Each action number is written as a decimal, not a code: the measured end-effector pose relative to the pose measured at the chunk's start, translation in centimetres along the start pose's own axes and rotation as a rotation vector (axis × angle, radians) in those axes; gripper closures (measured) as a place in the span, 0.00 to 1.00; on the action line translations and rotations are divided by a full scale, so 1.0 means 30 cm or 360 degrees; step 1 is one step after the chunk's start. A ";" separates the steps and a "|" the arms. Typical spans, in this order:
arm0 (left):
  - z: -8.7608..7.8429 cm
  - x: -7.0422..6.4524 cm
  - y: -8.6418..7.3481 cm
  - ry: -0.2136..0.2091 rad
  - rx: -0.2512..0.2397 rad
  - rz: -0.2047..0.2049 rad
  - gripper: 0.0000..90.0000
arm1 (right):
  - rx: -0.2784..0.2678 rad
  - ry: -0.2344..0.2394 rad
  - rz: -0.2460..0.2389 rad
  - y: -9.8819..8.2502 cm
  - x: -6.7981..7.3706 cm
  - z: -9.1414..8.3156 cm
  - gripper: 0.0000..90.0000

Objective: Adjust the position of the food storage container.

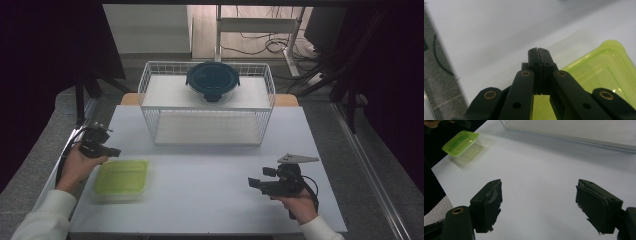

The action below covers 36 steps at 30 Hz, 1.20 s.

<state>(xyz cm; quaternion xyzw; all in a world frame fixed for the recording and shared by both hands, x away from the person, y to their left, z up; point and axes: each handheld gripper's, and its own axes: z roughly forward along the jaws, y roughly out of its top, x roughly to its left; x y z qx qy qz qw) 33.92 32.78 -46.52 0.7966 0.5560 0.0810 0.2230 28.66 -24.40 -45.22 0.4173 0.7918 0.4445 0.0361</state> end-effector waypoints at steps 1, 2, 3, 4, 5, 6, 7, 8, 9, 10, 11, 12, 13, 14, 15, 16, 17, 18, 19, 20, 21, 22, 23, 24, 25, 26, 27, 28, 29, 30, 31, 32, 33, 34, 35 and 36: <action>-0.010 0.003 -0.007 0.0017 -0.0008 -0.0011 1.00 | 0.0000 0.0000 -0.0001 0.001 0.001 -0.001 0.23; -0.025 0.008 -0.021 0.0050 -0.0009 -0.0017 1.00 | -0.0002 0.0002 -0.0002 0.001 0.002 -0.001 0.23; -0.035 0.014 -0.033 0.0073 -0.0009 -0.0026 1.00 | -0.0006 0.0006 -0.0003 0.003 0.004 -0.002 0.23; -0.044 0.021 -0.045 0.0086 -0.0011 -0.0043 1.00 | -0.0008 0.0008 -0.0006 0.004 0.006 -0.002 0.23; -0.051 0.029 -0.059 0.0092 -0.0013 -0.0059 1.00 | -0.0007 0.0007 -0.0008 0.004 0.008 -0.002 0.23; -0.057 0.038 -0.073 0.0096 -0.0014 -0.0078 1.00 | -0.0007 0.0008 -0.0012 0.004 0.009 -0.001 0.23; -0.062 0.046 -0.087 0.0101 -0.0014 -0.0099 1.00 | -0.0003 0.0008 -0.0015 0.004 0.010 0.000 0.23; -0.065 0.053 -0.102 0.0105 -0.0012 -0.0118 1.00 | 0.0000 0.0009 -0.0014 0.004 0.010 0.002 0.23; -0.068 0.059 -0.117 0.0109 -0.0011 -0.0137 1.00 | 0.0002 0.0009 -0.0015 0.004 0.010 0.003 0.23; -0.070 0.065 -0.131 0.0109 -0.0012 -0.0157 1.00 | 0.0003 0.0010 -0.0014 0.003 0.010 0.004 0.23; -0.071 0.072 -0.144 0.0115 -0.0006 -0.0164 1.00 | 0.0002 0.0012 -0.0013 0.003 0.010 0.004 0.23; -0.070 0.074 -0.156 0.0125 0.0001 -0.0173 1.00 | 0.0002 0.0013 -0.0013 0.003 0.010 0.005 0.23; -0.068 0.075 -0.163 0.0134 0.0012 -0.0174 1.00 | 0.0000 0.0013 -0.0016 0.003 0.010 0.005 0.23; -0.062 0.074 -0.174 0.0139 0.0015 -0.0184 1.00 | -0.0001 0.0014 -0.0016 0.004 0.011 0.005 0.23; -0.059 0.074 -0.182 0.0136 0.0021 -0.0190 1.00 | -0.0001 0.0013 -0.0017 0.004 0.013 0.005 0.23; -0.054 0.074 -0.191 0.0133 0.0023 -0.0199 1.00 | 0.0001 0.0013 -0.0018 0.005 0.015 0.006 0.23; -0.048 0.074 -0.199 0.0132 0.0036 -0.0206 1.00 | 0.0002 0.0016 -0.0018 0.005 0.018 0.007 0.23; -0.041 0.075 -0.208 0.0135 0.0055 -0.0211 1.00 | 0.0007 0.0015 -0.0026 0.005 0.021 0.007 0.23; -0.036 0.076 -0.214 0.0136 0.0067 -0.0218 1.00 | 0.0009 0.0014 -0.0033 0.004 0.022 0.009 0.23; -0.031 0.078 -0.223 0.0134 0.0073 -0.0228 1.00 | 0.0011 0.0014 -0.0036 0.004 0.023 0.010 0.23; -0.024 0.079 -0.234 0.0123 0.0080 -0.0239 1.00 | 0.0015 0.0013 -0.0037 0.003 0.024 0.010 0.23; -0.020 0.079 -0.242 0.0114 0.0091 -0.0234 1.00 | 0.0017 0.0008 -0.0037 0.003 0.023 0.012 0.23; -0.015 0.077 -0.247 0.0110 0.0093 -0.0239 1.00 | 0.0018 0.0007 -0.0032 0.003 0.022 0.012 0.23; -0.010 0.074 -0.255 0.0104 0.0109 -0.0232 1.00 | 0.0021 0.0006 -0.0030 0.003 0.021 0.012 0.23; -0.007 0.070 -0.260 0.0098 0.0120 -0.0225 1.00 | 0.0019 0.0005 -0.0028 0.002 0.019 0.012 0.23; -0.005 0.066 -0.264 0.0089 0.0125 -0.0222 1.00 | 0.0017 0.0004 -0.0029 0.002 0.018 0.012 0.23; -0.002 0.061 -0.267 0.0076 0.0129 -0.0219 1.00 | 0.0017 0.0003 -0.0028 0.002 0.018 0.012 0.23; 0.000 0.056 -0.269 0.0062 0.0130 -0.0226 1.00 | 0.0015 0.0002 -0.0029 0.002 0.019 0.011 0.23; 0.002 0.051 -0.270 0.0059 0.0137 -0.0222 1.00 | 0.0016 0.0002 -0.0030 0.003 0.020 0.011 0.23; 0.004 0.047 -0.270 0.0056 0.0141 -0.0217 1.00 | 0.0017 0.0003 -0.0031 0.003 0.021 0.010 0.23; 0.007 0.041 -0.270 0.0043 0.0142 -0.0216 1.00 | 0.0016 0.0003 -0.0031 0.003 0.022 0.011 0.23; 0.009 0.036 -0.269 0.0029 0.0138 -0.0216 1.00 | 0.0016 0.0004 -0.0032 0.004 0.023 0.011 0.23; 0.010 0.032 -0.268 0.0017 0.0139 -0.0214 1.00 | 0.0018 0.0005 -0.0031 0.004 0.023 0.012 0.23; 0.013 0.024 -0.265 0.0004 0.0139 -0.0209 1.00 | 0.0018 0.0006 -0.0032 0.003 0.023 0.013 0.23; 0.015 0.017 -0.262 -0.0003 0.0140 -0.0204 1.00 | 0.0018 0.0006 -0.0033 0.003 0.023 0.014 0.23; 0.017 0.008 -0.258 -0.0012 0.0140 -0.0194 1.00 | 0.0020 0.0005 -0.0034 0.003 0.023 0.015 0.23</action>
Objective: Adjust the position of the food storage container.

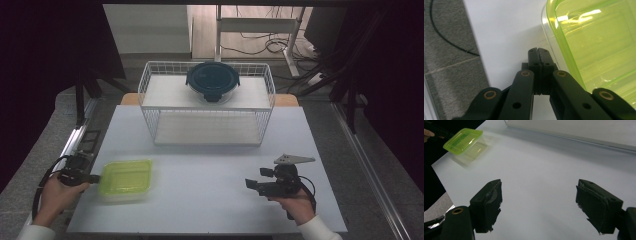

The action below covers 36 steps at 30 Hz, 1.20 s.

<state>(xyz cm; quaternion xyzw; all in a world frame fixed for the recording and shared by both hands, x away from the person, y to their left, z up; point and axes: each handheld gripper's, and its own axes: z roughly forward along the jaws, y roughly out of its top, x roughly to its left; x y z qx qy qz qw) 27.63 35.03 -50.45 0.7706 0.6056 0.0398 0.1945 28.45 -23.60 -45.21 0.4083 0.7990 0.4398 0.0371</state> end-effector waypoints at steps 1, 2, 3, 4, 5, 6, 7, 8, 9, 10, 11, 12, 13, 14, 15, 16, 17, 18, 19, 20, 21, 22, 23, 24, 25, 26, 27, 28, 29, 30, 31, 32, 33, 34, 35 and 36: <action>0.002 -0.011 0.003 -0.0010 0.0001 0.0011 1.00 | 0.0000 0.0001 0.0001 0.000 0.000 0.000 0.23; 0.004 -0.022 0.007 -0.0019 0.0000 0.0020 1.00 | 0.0001 0.0000 0.0001 0.000 -0.001 0.000 0.23; 0.006 -0.033 0.011 -0.0030 0.0001 0.0031 1.00 | 0.0001 0.0000 0.0003 0.000 -0.001 -0.001 0.23; 0.008 -0.045 0.015 -0.0044 0.0001 0.0042 1.00 | -0.0001 0.0001 0.0006 0.000 -0.001 -0.001 0.23; 0.011 -0.054 0.018 -0.0054 -0.0005 0.0043 1.00 | 0.0001 0.0000 0.0005 0.000 -0.001 -0.001 0.23; 0.015 -0.069 0.024 -0.0071 -0.0001 0.0059 1.00 | 0.0001 -0.0001 0.0004 0.000 -0.001 -0.001 0.23; 0.018 -0.078 0.027 -0.0079 -0.0005 0.0061 1.00 | -0.0001 0.0001 0.0004 0.000 -0.001 -0.001 0.23; 0.023 -0.092 0.033 -0.0090 0.0003 0.0080 1.00 | 0.0000 0.0001 0.0002 0.000 -0.001 0.000 0.23; 0.028 -0.106 0.037 -0.0102 0.0000 0.0083 1.00 | 0.0000 0.0001 0.0002 -0.001 0.000 0.000 0.23; 0.031 -0.114 0.040 -0.0110 0.0007 0.0097 1.00 | 0.0000 0.0002 0.0002 -0.001 0.000 -0.001 0.23; 0.038 -0.130 0.045 -0.0124 0.0011 0.0111 1.00 | 0.0001 0.0003 0.0002 0.000 0.001 -0.001 0.23; 0.043 -0.143 0.050 -0.0134 0.0010 0.0116 1.00 | 0.0002 0.0003 0.0002 0.000 0.001 -0.001 0.23; 0.046 -0.155 0.054 -0.0145 0.0012 0.0131 1.00 | 0.0002 0.0003 0.0002 0.000 0.001 -0.001 0.23; 0.050 -0.168 0.060 -0.0154 0.0009 0.0137 1.00 | 0.0002 0.0003 0.0002 -0.001 0.000 -0.001 0.23; 0.053 -0.179 0.065 -0.0161 0.0008 0.0151 1.00 | 0.0002 0.0002 0.0002 -0.001 0.000 -0.001 0.23; 0.055 -0.191 0.071 -0.0169 0.0004 0.0160 1.00 | 0.0003 0.0002 0.0002 -0.001 0.000 -0.001 0.23; 0.057 -0.198 0.075 -0.0179 0.0003 0.0168 1.00 | 0.0003 0.0003 0.0003 -0.001 0.000 0.000 0.23; 0.060 -0.208 0.080 -0.0197 0.0004 0.0172 1.00 | 0.0003 0.0003 0.0002 -0.001 0.000 -0.001 0.23; 0.065 -0.222 0.088 -0.0210 0.0016 0.0189 1.00 | 0.0004 0.0002 0.0002 -0.001 0.000 -0.001 0.23; 0.070 -0.231 0.092 -0.0209 0.0019 0.0196 1.00 | 0.0003 0.0004 0.0003 -0.001 0.000 -0.001 0.23; 0.072 -0.236 0.096 -0.0210 0.0026 0.0206 1.00 | 0.0004 0.0003 0.0002 -0.001 0.000 -0.002 0.23; 0.077 -0.244 0.100 -0.0215 0.0027 0.0211 1.00 | 0.0004 0.0003 0.0003 -0.001 0.000 -0.002 0.23; 0.082 -0.253 0.104 -0.0222 0.0029 0.0210 1.00 | 0.0004 0.0003 0.0002 -0.001 -0.001 -0.002 0.23; 0.084 -0.259 0.107 -0.0226 0.0030 0.0214 1.00 | 0.0004 0.0003 0.0002 -0.001 -0.001 -0.002 0.23; 0.089 -0.271 0.112 -0.0233 0.0034 0.0227 1.00 | 0.0004 0.0004 0.0003 -0.001 -0.001 -0.003 0.23; 0.092 -0.279 0.115 -0.0240 0.0031 0.0225 1.00 | 0.0004 0.0004 0.0004 -0.001 -0.001 -0.003 0.23; 0.095 -0.289 0.119 -0.0246 0.0031 0.0234 1.00 | 0.0004 0.0004 0.0003 -0.001 -0.001 -0.003 0.23; 0.098 -0.300 0.122 -0.0250 0.0032 0.0245 1.00 | 0.0004 0.0004 0.0003 -0.001 0.000 -0.003 0.23; 0.100 -0.312 0.126 -0.0258 0.0034 0.0253 1.00 | 0.0005 0.0004 0.0002 -0.001 0.000 -0.003 0.23; 0.103 -0.323 0.129 -0.0264 0.0035 0.0268 1.00 | 0.0003 0.0004 0.0003 -0.001 0.000 -0.002 0.23; 0.106 -0.338 0.133 -0.0275 0.0032 0.0280 1.00 | 0.0003 0.0005 0.0003 -0.001 0.000 -0.001 0.23; 0.108 -0.345 0.136 -0.0281 0.0036 0.0300 1.00 | 0.0003 0.0004 0.0002 -0.001 0.000 -0.001 0.23; 0.111 -0.356 0.140 -0.0293 0.0040 0.0312 1.00 | 0.0003 0.0004 0.0003 -0.001 0.000 -0.001 0.23; 0.114 -0.369 0.146 -0.0300 0.0045 0.0332 1.00 | 0.0003 0.0005 0.0003 -0.001 0.000 -0.001 0.23; 0.118 -0.380 0.150 -0.0304 0.0043 0.0343 1.00 | 0.0002 0.0006 0.0003 -0.001 0.000 -0.002 0.23; 0.122 -0.391 0.155 -0.0311 0.0042 0.0353 1.00 | 0.0003 0.0005 0.0003 -0.001 -0.001 -0.002 0.23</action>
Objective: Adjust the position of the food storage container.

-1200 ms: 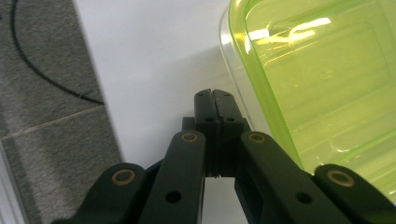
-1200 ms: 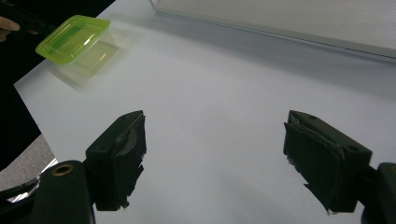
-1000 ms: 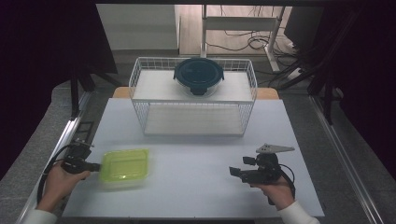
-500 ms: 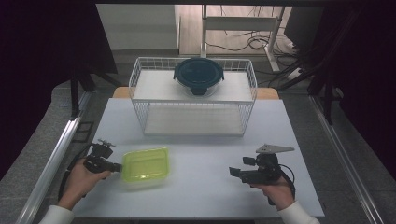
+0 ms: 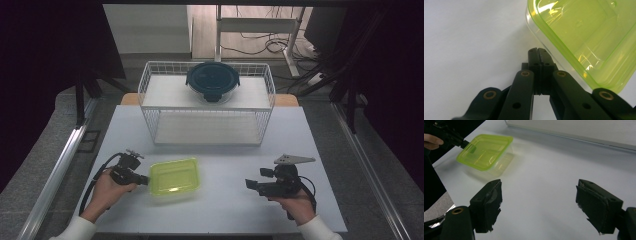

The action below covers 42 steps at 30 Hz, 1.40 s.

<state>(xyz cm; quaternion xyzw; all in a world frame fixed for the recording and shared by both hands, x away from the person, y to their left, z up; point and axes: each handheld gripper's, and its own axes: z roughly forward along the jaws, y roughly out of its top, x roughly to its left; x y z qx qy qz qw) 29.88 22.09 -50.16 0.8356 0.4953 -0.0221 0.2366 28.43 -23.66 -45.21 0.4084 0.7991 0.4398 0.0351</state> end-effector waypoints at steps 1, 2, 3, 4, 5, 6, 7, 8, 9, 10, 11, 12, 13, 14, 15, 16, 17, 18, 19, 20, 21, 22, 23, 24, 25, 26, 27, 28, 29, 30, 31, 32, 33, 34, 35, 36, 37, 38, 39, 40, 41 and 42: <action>0.005 -0.008 0.007 -0.0004 0.0004 0.0010 1.00 | 0.0000 -0.0001 0.0001 0.000 0.000 0.000 0.23; 0.010 -0.017 0.015 -0.0009 0.0000 0.0010 1.00 | 0.0000 0.0000 0.0002 0.000 -0.001 0.000 0.23; 0.015 -0.025 0.022 -0.0014 0.0000 0.0015 1.00 | 0.0005 -0.0001 0.0002 0.000 -0.001 -0.001 0.23; 0.019 -0.031 0.029 -0.0022 0.0008 0.0030 1.00 | 0.0002 0.0000 0.0005 0.000 -0.001 0.000 0.23; 0.027 -0.041 0.038 -0.0026 0.0001 0.0036 1.00 | 0.0002 0.0000 0.0005 0.000 -0.002 0.000 0.23; 0.031 -0.046 0.042 -0.0032 0.0001 0.0041 1.00 | 0.0001 0.0001 0.0004 0.000 -0.002 0.000 0.23; 0.038 -0.056 0.050 -0.0038 -0.0001 0.0043 1.00 | 0.0001 0.0001 0.0004 0.000 -0.001 -0.001 0.23; 0.041 -0.061 0.056 -0.0038 0.0002 0.0047 1.00 | 0.0001 0.0003 0.0004 0.000 -0.002 -0.001 0.23; 0.047 -0.067 0.063 -0.0042 -0.0001 0.0051 1.00 | 0.0001 0.0003 0.0005 -0.001 -0.002 -0.001 0.23; 0.052 -0.072 0.070 -0.0050 0.0005 0.0063 1.00 | 0.0000 0.0003 0.0005 -0.001 -0.003 0.000 0.23; 0.060 -0.082 0.079 -0.0056 0.0001 0.0064 1.00 | 0.0000 0.0002 0.0004 -0.001 -0.004 0.000 0.23; 0.064 -0.087 0.084 -0.0061 0.0002 0.0069 1.00 | -0.0001 0.0002 0.0003 -0.001 -0.004 0.000 0.23; 0.070 -0.093 0.090 -0.0072 -0.0002 0.0072 1.00 | -0.0001 0.0002 0.0004 -0.001 -0.005 0.000 0.23; 0.075 -0.099 0.096 -0.0084 -0.0002 0.0073 1.00 | -0.0002 0.0002 0.0005 -0.001 -0.005 0.000 0.23; 0.082 -0.105 0.102 -0.0085 0.0001 0.0082 1.00 | -0.0002 0.0002 0.0007 -0.001 -0.005 0.000 0.23; 0.087 -0.111 0.107 -0.0086 0.0004 0.0090 1.00 | -0.0002 0.0001 0.0006 -0.001 -0.006 0.000 0.23; 0.092 -0.118 0.112 -0.0090 0.0002 0.0093 1.00 | -0.0001 0.0002 0.0007 -0.002 -0.006 0.000 0.23; 0.095 -0.124 0.117 -0.0094 0.0002 0.0100 1.00 | 0.0000 0.0001 0.0007 -0.002 -0.006 0.001 0.23; 0.096 -0.127 0.120 -0.0095 0.0004 0.0109 1.00 | 0.0001 -0.0001 0.0006 -0.003 -0.007 0.002 0.23; 0.101 -0.137 0.126 -0.0101 -0.0007 0.0112 1.00 | 0.0004 -0.0002 0.0004 -0.003 -0.007 0.002 0.23; 0.104 -0.145 0.131 -0.0109 -0.0012 0.0117 1.00 | 0.0006 -0.0001 0.0007 -0.004 -0.007 0.003 0.23; 0.108 -0.154 0.136 -0.0114 -0.0021 0.0121 1.00 | 0.0009 -0.0001 0.0009 -0.004 -0.006 0.004 0.23; 0.111 -0.161 0.142 -0.0115 -0.0024 0.0135 1.00 | 0.0011 -0.0003 0.0006 -0.004 -0.006 0.006 0.23; 0.115 -0.169 0.147 -0.0122 -0.0029 0.0146 1.00 | 0.0012 -0.0003 0.0005 -0.004 -0.006 0.006 0.23; 0.119 -0.176 0.152 -0.0125 -0.0035 0.0152 1.00 | 0.0013 -0.0004 0.0005 -0.004 -0.006 0.007 0.23; 0.123 -0.183 0.157 -0.0129 -0.0037 0.0158 1.00 | 0.0012 -0.0006 0.0004 -0.005 -0.006 0.007 0.23; 0.128 -0.188 0.161 -0.0132 -0.0037 0.0167 1.00 | 0.0013 -0.0006 0.0004 -0.005 -0.006 0.008 0.23; 0.133 -0.195 0.164 -0.0140 -0.0045 0.0164 1.00 | 0.0014 -0.0007 0.0003 -0.005 -0.006 0.008 0.23; 0.137 -0.199 0.166 -0.0145 -0.0042 0.0172 1.00 | 0.0015 -0.0007 0.0002 -0.006 -0.006 0.008 0.23; 0.141 -0.203 0.169 -0.0144 -0.0041 0.0174 1.00 | 0.0015 -0.0007 0.0001 -0.006 -0.006 0.008 0.23; 0.145 -0.207 0.172 -0.0147 -0.0050 0.0159 1.00 | 0.0016 -0.0006 0.0001 -0.006 -0.006 0.009 0.23; 0.148 -0.208 0.175 -0.0149 -0.0042 0.0167 1.00 | 0.0018 -0.0006 0.0005 -0.007 -0.005 0.009 0.23; 0.152 -0.211 0.179 -0.0151 -0.0037 0.0172 1.00 | 0.0018 -0.0005 0.0010 -0.007 -0.005 0.010 0.23; 0.153 -0.212 0.181 -0.0148 -0.0026 0.0183 1.00 | 0.0019 0.0006 0.0016 -0.007 -0.005 0.010 0.23; 0.156 -0.213 0.185 -0.0147 -0.0021 0.0191 1.00 | 0.0017 0.0012 0.0017 -0.007 -0.005 0.010 0.23; 0.158 -0.213 0.189 -0.0150 -0.0018 0.0203 1.00 | 0.0013 0.0015 0.0017 -0.006 -0.003 0.010 0.23; 0.161 -0.216 0.193 -0.0150 -0.0026 0.0192 1.00 | 0.0014 0.0014 0.0015 -0.006 -0.002 0.010 0.23; 0.162 -0.215 0.198 -0.0149 -0.0024 0.0205 1.00 | 0.0014 0.0015 0.0014 -0.006 -0.001 0.010 0.23; 0.164 -0.217 0.202 -0.0149 -0.0029 0.0200 1.00 | 0.0014 0.0014 0.0013 -0.006 0.000 0.010 0.23; 0.165 -0.218 0.206 -0.0150 -0.0032 0.0194 1.00 | 0.0015 0.0011 0.0011 -0.006 -0.001 0.011 0.23; 0.166 -0.217 0.209 -0.0150 -0.0031 0.0197 1.00 | 0.0017 0.0009 0.0011 -0.007 -0.001 0.011 0.23; 0.168 -0.217 0.212 -0.0148 -0.0040 0.0194 1.00 | 0.0018 0.0007 0.0012 -0.007 -0.002 0.012 0.23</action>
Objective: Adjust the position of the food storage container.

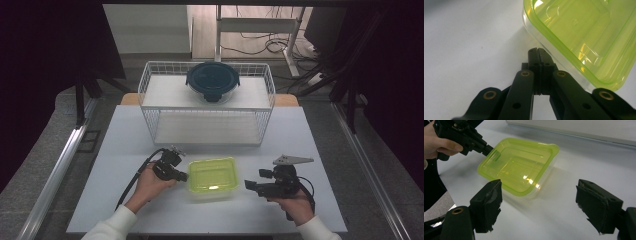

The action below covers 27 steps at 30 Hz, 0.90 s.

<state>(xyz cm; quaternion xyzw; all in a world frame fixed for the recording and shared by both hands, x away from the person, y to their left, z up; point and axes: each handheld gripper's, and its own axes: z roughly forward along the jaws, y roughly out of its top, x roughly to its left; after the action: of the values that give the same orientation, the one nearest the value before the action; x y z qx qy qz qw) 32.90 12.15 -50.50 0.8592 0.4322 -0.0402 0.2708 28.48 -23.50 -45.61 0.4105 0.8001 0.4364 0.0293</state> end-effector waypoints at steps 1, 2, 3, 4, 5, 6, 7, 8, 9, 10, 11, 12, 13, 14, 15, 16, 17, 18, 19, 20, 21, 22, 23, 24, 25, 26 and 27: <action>0.002 0.002 0.002 -0.0002 -0.0008 -0.0002 1.00 | 0.0000 -0.0002 0.0002 -0.001 0.000 0.002 0.23; 0.002 0.005 0.004 -0.0004 -0.0013 -0.0009 1.00 | 0.0003 -0.0002 0.0002 -0.001 -0.001 0.002 0.23; 0.005 0.009 0.005 -0.0005 -0.0015 -0.0006 1.00 | 0.0005 -0.0003 0.0004 -0.001 -0.001 0.003 0.23; 0.007 0.010 0.005 -0.0012 -0.0020 -0.0012 1.00 | 0.0006 -0.0003 0.0005 -0.001 -0.001 0.003 0.23; 0.008 0.011 0.004 -0.0012 -0.0022 -0.0011 1.00 | 0.0006 -0.0007 0.0003 -0.002 -0.001 0.004 0.23; 0.008 0.012 0.003 -0.0007 -0.0024 -0.0008 1.00 | 0.0005 -0.0010 0.0003 -0.002 -0.001 0.004 0.23; 0.006 0.013 0.002 -0.0003 -0.0028 -0.0005 1.00 | 0.0004 -0.0012 0.0003 -0.003 -0.002 0.004 0.23; 0.003 0.014 0.000 0.0003 -0.0035 -0.0012 1.00 | 0.0004 -0.0014 0.0002 -0.003 -0.003 0.003 0.23; -0.002 0.014 -0.005 0.0004 -0.0055 -0.0033 1.00 | 0.0004 -0.0017 0.0002 -0.004 -0.003 0.003 0.23; -0.008 0.015 -0.009 0.0010 -0.0062 -0.0031 1.00 | 0.0004 -0.0021 0.0002 -0.004 -0.004 0.002 0.23; -0.018 0.015 -0.016 0.0019 -0.0074 -0.0036 1.00 | 0.0003 -0.0022 0.0002 -0.005 -0.004 0.001 0.23; -0.032 0.015 -0.024 0.0030 -0.0087 -0.0036 1.00 | 0.0002 -0.0024 0.0001 -0.005 -0.004 0.001 0.23; -0.047 0.014 -0.032 0.0034 -0.0119 -0.0040 1.00 | 0.0001 -0.0025 -0.0003 -0.005 -0.003 0.000 0.23; -0.063 0.013 -0.041 0.0049 -0.0154 -0.0037 1.00 | -0.0001 -0.0026 -0.0006 -0.006 -0.003 0.000 0.23; -0.080 0.008 -0.050 0.0086 -0.0183 -0.0028 1.00 | -0.0003 -0.0027 -0.0007 -0.006 -0.003 0.000 0.23; -0.095 0.002 -0.058 0.0110 -0.0212 -0.0003 0.99 | -0.0006 -0.0025 -0.0005 -0.005 -0.003 0.001 0.23; -0.110 -0.004 -0.067 0.0106 -0.0254 -0.0006 0.97 | -0.0009 -0.0025 -0.0004 -0.002 -0.003 0.002 0.23; -0.124 -0.010 -0.074 0.0092 -0.0303 -0.0018 0.93 | -0.0009 -0.0026 -0.0009 0.001 -0.003 0.004 0.23; -0.137 -0.016 -0.080 0.0089 -0.0343 -0.0033 0.85 | -0.0012 -0.0024 -0.0011 0.002 -0.003 0.007 0.23; -0.148 -0.020 -0.083 0.0099 -0.0364 -0.0044 0.74 | -0.0010 -0.0021 -0.0015 0.003 -0.002 0.009 0.23; -0.158 -0.025 -0.087 0.0118 -0.0387 -0.0057 0.62 | -0.0008 -0.0023 -0.0022 0.002 -0.002 0.012 0.23; -0.168 -0.030 -0.092 0.0134 -0.0420 -0.0073 0.54 | -0.0006 -0.0024 -0.0027 0.001 -0.002 0.014 0.23; -0.179 -0.034 -0.098 0.0147 -0.0453 -0.0083 0.52 | -0.0002 -0.0021 -0.0029 0.000 -0.002 0.016 0.23; -0.190 -0.037 -0.102 0.0153 -0.0480 -0.0086 0.49 | 0.0000 -0.0020 -0.0034 -0.002 -0.002 0.017 0.23; -0.199 -0.038 -0.106 0.0152 -0.0501 -0.0086 0.46 | -0.0003 -0.0015 -0.0039 -0.003 -0.002 0.018 0.23; -0.206 -0.039 -0.110 0.0139 -0.0520 -0.0100 0.43 | -0.0005 -0.0014 -0.0045 -0.004 -0.001 0.018 0.23; -0.210 -0.039 -0.113 0.0130 -0.0529 -0.0107 0.41 | -0.0005 -0.0018 -0.0051 -0.004 0.000 0.018 0.23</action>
<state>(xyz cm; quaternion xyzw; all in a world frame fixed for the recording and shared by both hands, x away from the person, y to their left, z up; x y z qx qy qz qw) 28.53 16.08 -46.26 0.7885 0.4720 0.0577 0.3899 28.63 -23.15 -46.02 0.4001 0.8057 0.4348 0.0414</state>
